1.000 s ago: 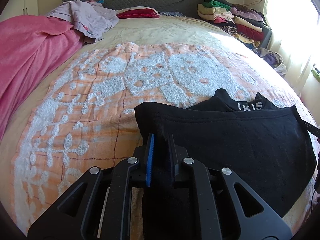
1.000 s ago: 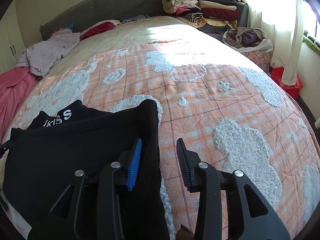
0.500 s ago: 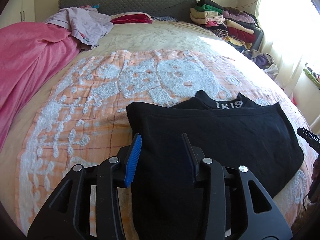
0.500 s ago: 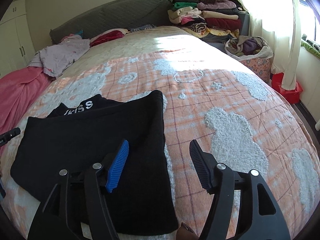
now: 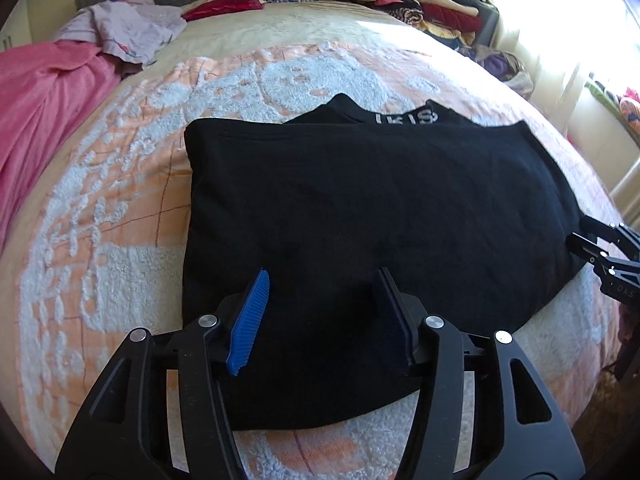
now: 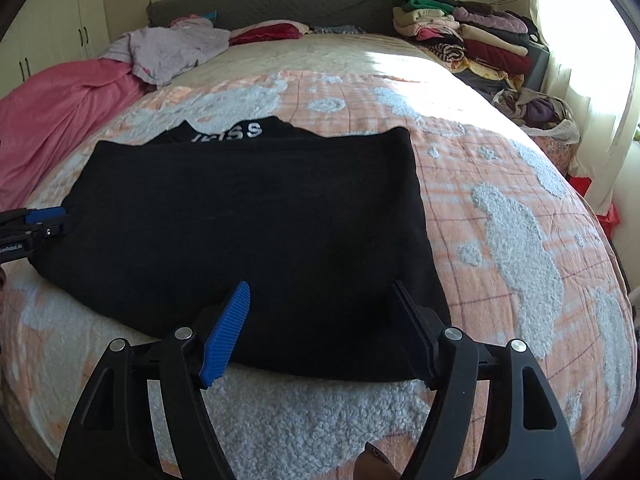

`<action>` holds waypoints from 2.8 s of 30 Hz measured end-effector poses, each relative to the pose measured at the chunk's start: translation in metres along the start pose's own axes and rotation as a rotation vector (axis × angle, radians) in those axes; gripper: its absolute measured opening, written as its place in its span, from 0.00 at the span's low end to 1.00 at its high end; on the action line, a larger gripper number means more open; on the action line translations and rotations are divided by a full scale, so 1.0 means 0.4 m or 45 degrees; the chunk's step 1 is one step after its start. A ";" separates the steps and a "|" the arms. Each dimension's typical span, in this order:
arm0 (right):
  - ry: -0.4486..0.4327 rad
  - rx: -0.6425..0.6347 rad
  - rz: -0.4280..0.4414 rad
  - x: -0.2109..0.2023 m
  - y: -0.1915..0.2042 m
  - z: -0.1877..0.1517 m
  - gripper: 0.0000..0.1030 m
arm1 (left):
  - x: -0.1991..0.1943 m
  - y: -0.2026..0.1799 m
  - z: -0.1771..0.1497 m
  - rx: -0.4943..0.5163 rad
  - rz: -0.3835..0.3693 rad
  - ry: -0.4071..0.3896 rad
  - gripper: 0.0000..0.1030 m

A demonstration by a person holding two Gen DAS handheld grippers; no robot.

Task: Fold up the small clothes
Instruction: 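Press the folded black sweatshirt flat with both open tools, then grasp one side of the sweatshirt with the right tool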

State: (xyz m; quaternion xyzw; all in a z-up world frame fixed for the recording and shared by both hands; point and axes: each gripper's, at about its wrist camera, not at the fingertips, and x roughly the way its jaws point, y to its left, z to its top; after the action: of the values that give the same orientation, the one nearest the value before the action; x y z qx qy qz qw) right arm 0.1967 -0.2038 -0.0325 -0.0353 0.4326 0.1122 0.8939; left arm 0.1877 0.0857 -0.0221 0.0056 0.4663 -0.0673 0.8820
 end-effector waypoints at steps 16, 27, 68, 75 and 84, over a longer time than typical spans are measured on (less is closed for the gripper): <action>-0.060 0.082 0.053 -0.080 0.003 -0.019 0.80 | -0.050 0.003 0.004 -0.030 -0.076 0.000 0.57; -0.152 0.061 0.117 -0.161 0.056 0.012 0.87 | -0.101 0.026 0.025 -0.050 -0.049 -0.058 0.82; -0.128 -0.482 0.310 -0.024 0.566 0.069 0.93 | -0.074 0.233 0.124 -0.314 0.159 -0.145 0.91; -0.094 -0.569 0.273 0.025 0.607 0.028 0.93 | -0.042 0.247 0.132 -0.341 0.167 -0.124 0.91; -0.120 -0.727 0.085 0.089 0.654 0.004 0.94 | 0.015 0.255 0.139 -0.354 0.186 -0.074 0.91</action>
State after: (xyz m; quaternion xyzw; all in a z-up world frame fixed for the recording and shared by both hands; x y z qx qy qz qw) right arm 0.1590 0.0569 -0.0504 -0.2660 0.3425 0.2603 0.8627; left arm 0.2495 0.1820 -0.0012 -0.0846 0.4440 0.0621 0.8899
